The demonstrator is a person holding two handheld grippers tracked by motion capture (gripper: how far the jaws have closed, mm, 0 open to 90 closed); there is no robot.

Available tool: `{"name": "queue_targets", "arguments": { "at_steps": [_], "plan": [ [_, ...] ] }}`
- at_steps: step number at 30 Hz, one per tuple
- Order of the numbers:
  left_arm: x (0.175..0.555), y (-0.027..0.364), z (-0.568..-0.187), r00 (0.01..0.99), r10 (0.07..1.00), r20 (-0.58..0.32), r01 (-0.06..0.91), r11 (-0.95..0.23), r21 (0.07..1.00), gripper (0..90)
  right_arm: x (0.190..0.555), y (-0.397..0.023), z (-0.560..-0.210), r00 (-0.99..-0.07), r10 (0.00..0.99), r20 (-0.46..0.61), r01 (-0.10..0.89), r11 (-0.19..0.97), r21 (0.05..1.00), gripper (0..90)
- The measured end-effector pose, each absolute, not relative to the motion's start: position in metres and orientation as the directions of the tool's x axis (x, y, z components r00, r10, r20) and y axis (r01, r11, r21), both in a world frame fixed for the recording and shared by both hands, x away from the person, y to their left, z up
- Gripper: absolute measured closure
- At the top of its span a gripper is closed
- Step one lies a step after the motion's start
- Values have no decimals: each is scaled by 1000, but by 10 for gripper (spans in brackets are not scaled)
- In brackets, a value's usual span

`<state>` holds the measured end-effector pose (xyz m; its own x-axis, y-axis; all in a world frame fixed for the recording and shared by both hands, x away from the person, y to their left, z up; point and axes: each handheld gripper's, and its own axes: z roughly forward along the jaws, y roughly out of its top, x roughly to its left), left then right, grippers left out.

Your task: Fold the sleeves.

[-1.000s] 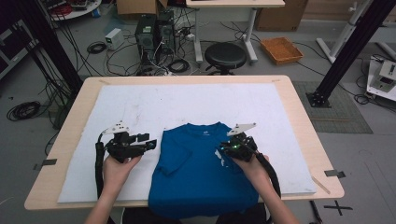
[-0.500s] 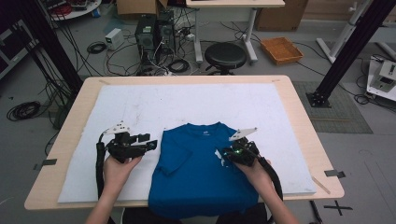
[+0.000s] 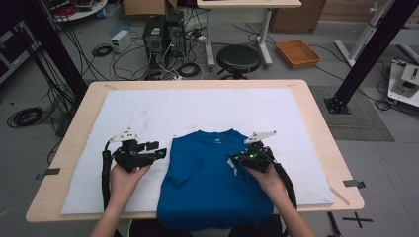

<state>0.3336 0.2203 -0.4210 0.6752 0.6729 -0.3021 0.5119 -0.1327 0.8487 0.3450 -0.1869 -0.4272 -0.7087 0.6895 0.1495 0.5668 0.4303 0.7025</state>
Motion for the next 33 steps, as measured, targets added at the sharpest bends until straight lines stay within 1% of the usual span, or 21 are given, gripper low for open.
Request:
{"name": "queue_targets", "arguments": {
  "at_steps": [2,3,4,6,7,8,10,13,17,21,22,26,33],
  "plan": [
    [334,220,-421,676,671,-305,512,-130,849,457,347,-184,-429,-709,689,149,568,433,700,875],
    [333,219,-421,678,669,-306,512,-130,849,455,348,-183,-429,-706,692,151,573,432,697,836],
    [333,219,-421,679,669,-302,509,-133,850,455,349,-183,-430,-706,692,150,573,433,696,777],
    [332,218,-420,681,668,-300,506,-134,852,452,348,-186,-428,-702,696,149,567,420,708,744],
    [332,218,-420,681,668,-300,506,-134,852,452,348,-188,-427,-704,695,146,557,413,720,703],
    [332,218,-420,683,670,-289,496,-135,858,452,347,-193,-423,-696,704,142,547,393,739,625],
    [331,219,-418,685,668,-289,488,-127,863,451,346,-205,-416,-681,716,154,538,347,768,598],
    [331,220,-415,692,666,-279,469,-121,875,450,344,-231,-403,-644,748,162,506,258,823,518],
    [331,222,-414,685,679,-263,455,-117,883,438,341,-268,-391,-593,785,179,469,156,869,467],
    [332,225,-415,667,702,-249,451,-115,885,414,339,-289,-387,-561,809,175,454,124,882,410],
    [332,226,-415,664,706,-247,449,-112,886,401,339,-291,-387,-555,813,176,454,118,883,389],
    [330,225,-414,659,716,-230,439,-118,891,399,339,-295,-388,-551,817,172,453,120,883,346],
    [329,223,-413,657,722,-216,433,-127,892,399,337,-297,-388,-545,821,169,454,120,883,343]
  ]
}}
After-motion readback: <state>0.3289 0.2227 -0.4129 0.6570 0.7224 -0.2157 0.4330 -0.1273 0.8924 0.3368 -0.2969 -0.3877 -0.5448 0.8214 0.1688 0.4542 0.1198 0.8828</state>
